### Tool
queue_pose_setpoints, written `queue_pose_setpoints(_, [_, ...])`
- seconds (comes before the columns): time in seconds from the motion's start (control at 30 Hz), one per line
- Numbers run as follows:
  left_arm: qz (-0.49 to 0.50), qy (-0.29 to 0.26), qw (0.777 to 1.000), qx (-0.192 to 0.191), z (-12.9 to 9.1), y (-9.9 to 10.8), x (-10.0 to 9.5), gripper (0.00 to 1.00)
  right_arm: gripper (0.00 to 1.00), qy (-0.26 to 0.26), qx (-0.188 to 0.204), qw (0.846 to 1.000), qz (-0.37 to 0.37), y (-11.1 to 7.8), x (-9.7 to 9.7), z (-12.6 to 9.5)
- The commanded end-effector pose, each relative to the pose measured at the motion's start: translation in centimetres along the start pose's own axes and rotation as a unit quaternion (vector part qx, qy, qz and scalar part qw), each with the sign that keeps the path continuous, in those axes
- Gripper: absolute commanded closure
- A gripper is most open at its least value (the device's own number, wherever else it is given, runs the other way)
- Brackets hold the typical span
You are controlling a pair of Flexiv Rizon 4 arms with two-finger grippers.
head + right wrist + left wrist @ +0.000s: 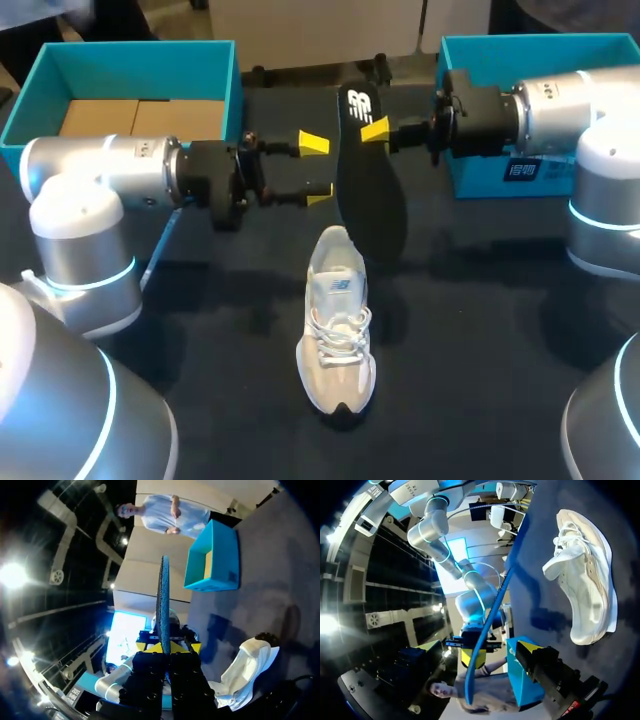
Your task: Take the shoe out of the shoebox, open the shoe tongue, remove and reinsert the insole, then place the shoe into the shoebox
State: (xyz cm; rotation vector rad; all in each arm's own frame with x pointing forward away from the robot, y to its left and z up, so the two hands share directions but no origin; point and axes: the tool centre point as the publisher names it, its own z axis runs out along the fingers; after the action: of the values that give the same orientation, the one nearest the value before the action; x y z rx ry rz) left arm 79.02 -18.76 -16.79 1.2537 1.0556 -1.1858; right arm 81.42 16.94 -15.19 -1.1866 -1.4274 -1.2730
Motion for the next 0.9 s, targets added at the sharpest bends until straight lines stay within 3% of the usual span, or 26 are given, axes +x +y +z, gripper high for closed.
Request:
queue_pose_setpoints(0.03, [0.008,-0.004,1.0,-0.003,0.4,0.2,-0.2,0.0,1.0,-0.002,-0.004,1.0,0.004,-0.1,-0.4,0.2])
queue_pose_setpoints(0.17, [0.015,-0.004,1.0,-0.004,1.0,0.2,-0.3,0.01,1.0,-0.003,-0.006,1.0,0.007,-0.1,-0.7,0.3])
queue_pose_setpoints(0.27, [0.019,-0.005,1.0,-0.007,1.4,0.3,-0.3,0.18,1.0,-0.004,-0.007,1.0,0.01,-0.2,-0.7,0.3])
queue_pose_setpoints(0.67, [0.042,0.002,0.999,-0.009,2.9,0.2,-0.8,0.53,1.0,-0.004,-0.007,1.0,0.01,-0.2,-0.7,0.3])
queue_pose_setpoints(0.9, [0.045,0.001,0.999,-0.01,3.3,0.1,-0.8,0.6,1.0,-0.004,-0.007,1.0,0.01,-0.2,-0.7,0.3])
